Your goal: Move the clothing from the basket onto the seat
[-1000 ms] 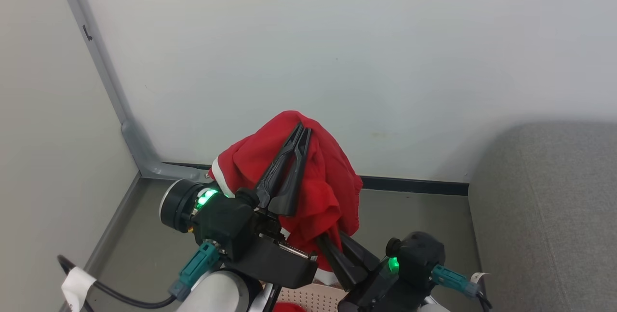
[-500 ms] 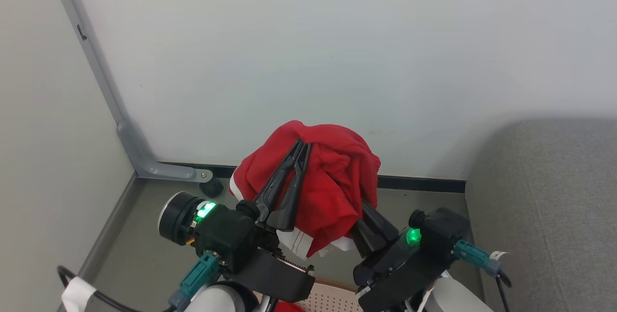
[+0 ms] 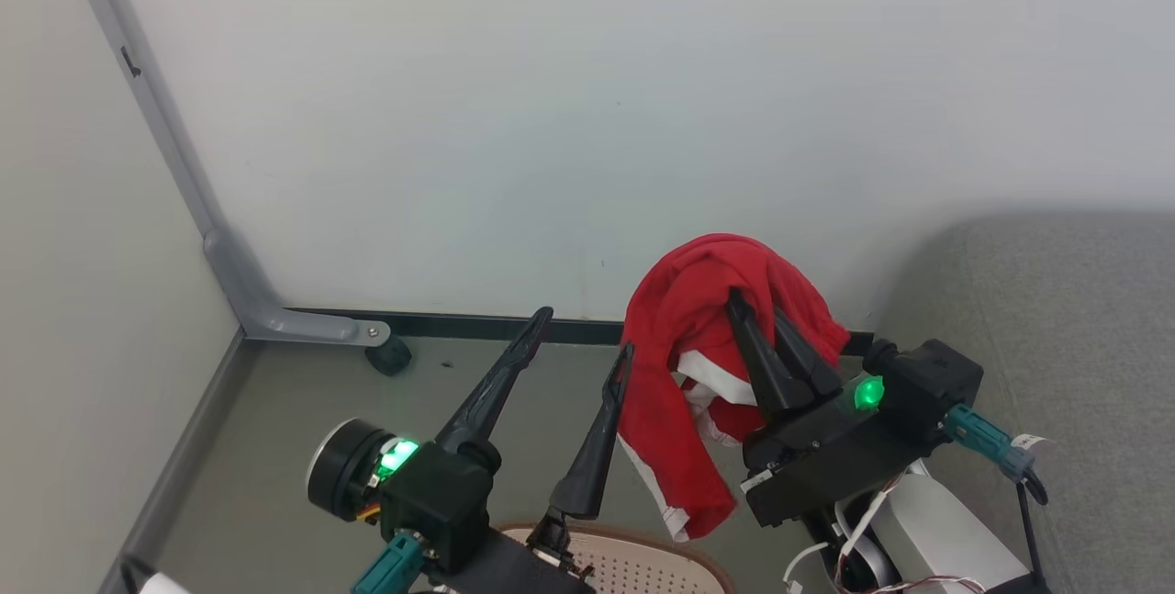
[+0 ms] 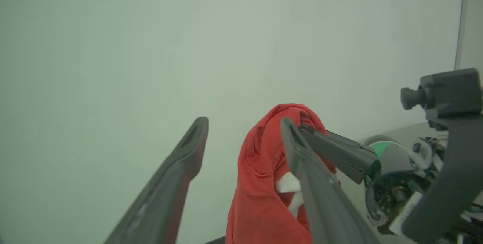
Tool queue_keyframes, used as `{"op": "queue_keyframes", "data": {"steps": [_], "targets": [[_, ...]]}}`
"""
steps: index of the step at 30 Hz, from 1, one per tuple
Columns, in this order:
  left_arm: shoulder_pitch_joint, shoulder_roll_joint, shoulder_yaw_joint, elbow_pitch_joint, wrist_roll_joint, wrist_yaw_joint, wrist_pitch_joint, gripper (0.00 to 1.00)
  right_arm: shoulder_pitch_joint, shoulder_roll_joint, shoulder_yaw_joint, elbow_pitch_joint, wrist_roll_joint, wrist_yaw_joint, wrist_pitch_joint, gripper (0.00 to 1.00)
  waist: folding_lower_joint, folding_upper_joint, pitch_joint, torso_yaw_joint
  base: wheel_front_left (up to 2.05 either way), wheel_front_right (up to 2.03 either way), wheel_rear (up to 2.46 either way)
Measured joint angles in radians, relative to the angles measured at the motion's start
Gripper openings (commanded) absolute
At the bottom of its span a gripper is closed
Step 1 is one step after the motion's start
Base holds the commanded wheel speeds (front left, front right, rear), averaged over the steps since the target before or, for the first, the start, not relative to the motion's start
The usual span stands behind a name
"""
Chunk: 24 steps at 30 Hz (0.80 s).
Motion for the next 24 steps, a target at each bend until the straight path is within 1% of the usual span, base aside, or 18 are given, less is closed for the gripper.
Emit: {"op": "queue_keyframes", "data": {"steps": [5, 9, 16, 20, 24], "targets": [[0.063, 0.022, 0.026, -0.011, 0.001, 0.0, 0.002, 1.0, 0.001, -0.003, -0.001, 0.0, -0.007, -0.005, -0.001, 0.0, 0.0, 0.0, 0.004, -0.022, 0.0, 0.0, 0.0], [0.111, 0.039, 0.039, -0.013, 0.001, 0.008, 0.009, 1.0, 0.008, -0.022, -0.022, -0.011, -0.008, -0.014, -0.001, 0.0, 0.0, 0.0, 0.006, -0.05, 0.0, 0.0, 0.0], [0.168, 0.038, 0.044, -0.027, 0.028, 0.008, 0.01, 1.0, 0.053, -0.068, -0.061, -0.06, -0.014, -0.033, -0.008, 0.0, 0.0, 0.0001, 0.017, -0.114, 0.0, 0.0, 0.0], [0.189, 0.033, 0.037, -0.033, 0.034, 0.008, 0.018, 1.0, 0.067, -0.08, -0.081, -0.079, -0.014, -0.049, -0.009, 0.0, 0.0, 0.0, 0.028, -0.156, 0.0, 0.0, 0.0], [0.19, 0.027, 0.022, -0.039, 0.041, 0.008, 0.021, 1.0, 0.084, -0.086, -0.101, -0.104, -0.014, -0.058, -0.009, 0.0, 0.0, 0.0, 0.042, -0.199, 0.0, 0.0, 0.0]]}}
